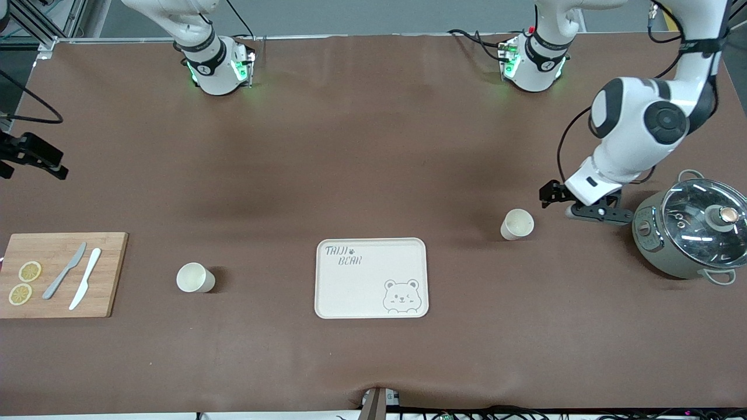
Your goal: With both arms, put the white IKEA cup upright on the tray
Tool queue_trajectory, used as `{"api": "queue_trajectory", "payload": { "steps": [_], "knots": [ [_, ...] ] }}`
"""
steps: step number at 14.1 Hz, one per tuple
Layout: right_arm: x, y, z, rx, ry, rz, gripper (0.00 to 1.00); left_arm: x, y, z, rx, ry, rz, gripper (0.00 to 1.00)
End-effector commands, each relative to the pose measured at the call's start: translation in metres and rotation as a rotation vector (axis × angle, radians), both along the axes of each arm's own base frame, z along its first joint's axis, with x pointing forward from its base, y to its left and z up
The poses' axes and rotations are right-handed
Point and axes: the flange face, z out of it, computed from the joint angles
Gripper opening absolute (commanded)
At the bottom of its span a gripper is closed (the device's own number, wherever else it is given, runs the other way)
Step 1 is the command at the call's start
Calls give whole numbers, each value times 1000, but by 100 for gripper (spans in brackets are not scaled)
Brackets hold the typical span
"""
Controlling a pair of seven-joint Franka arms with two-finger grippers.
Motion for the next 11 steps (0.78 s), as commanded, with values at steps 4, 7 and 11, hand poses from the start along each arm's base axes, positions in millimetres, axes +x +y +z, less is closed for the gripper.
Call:
{"api": "queue_trajectory", "payload": {
  "steps": [4,7,11],
  "knots": [
    [55,63,-80,46,35,93,100,-2,-31,-69,-38,-44,7,100],
    [82,49,-130,44,40,80,100,1,-31,-75,-39,-45,11,100],
    [107,37,-192,39,40,60,100,5,-31,-83,-43,-60,13,100]
  ]
}}
